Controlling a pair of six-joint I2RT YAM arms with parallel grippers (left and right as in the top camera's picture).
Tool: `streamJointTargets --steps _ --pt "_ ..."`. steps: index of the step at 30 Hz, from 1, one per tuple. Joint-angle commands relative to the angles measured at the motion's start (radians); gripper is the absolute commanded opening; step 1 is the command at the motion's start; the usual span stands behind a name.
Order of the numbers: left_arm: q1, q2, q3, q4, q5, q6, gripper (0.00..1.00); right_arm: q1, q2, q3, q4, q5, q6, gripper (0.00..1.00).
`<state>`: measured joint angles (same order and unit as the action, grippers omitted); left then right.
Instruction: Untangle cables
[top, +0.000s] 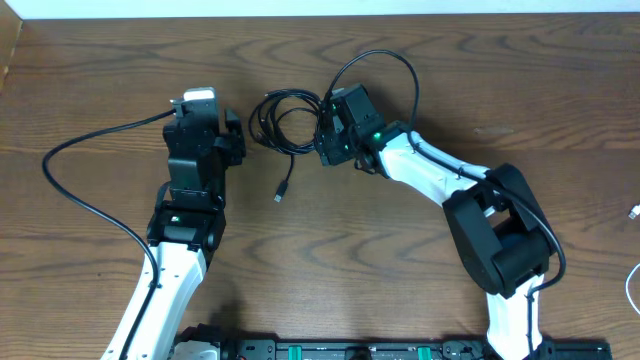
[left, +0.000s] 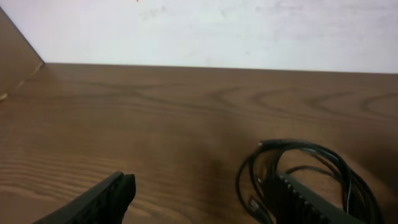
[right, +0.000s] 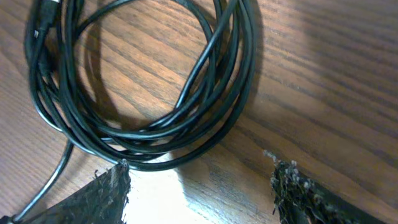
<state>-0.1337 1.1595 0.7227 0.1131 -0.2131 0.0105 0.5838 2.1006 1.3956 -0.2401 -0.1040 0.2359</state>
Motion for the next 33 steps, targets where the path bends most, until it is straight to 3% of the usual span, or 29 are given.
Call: streamJointTargets --steps 1,9,17,22,33 --pt "-0.003 -0.005 0.016 -0.019 0.029 -0.017 0.71 -0.001 0.034 0.005 0.014 -0.011 0.03 0.7" --pt "-0.003 -0.005 0.016 -0.024 0.113 -0.033 0.71 -0.001 0.045 0.005 0.106 -0.011 0.05 0.64" --pt "-0.003 -0.005 0.016 -0.03 0.124 -0.031 0.68 0.0 0.046 0.005 0.208 -0.011 0.111 0.67" --pt "-0.003 -0.005 0.016 -0.03 0.124 -0.031 0.69 -0.001 0.046 0.005 0.279 0.009 0.166 0.59" --pt "-0.003 -0.005 0.016 -0.03 0.124 -0.031 0.69 0.0 0.127 0.005 0.29 0.03 0.239 0.63"
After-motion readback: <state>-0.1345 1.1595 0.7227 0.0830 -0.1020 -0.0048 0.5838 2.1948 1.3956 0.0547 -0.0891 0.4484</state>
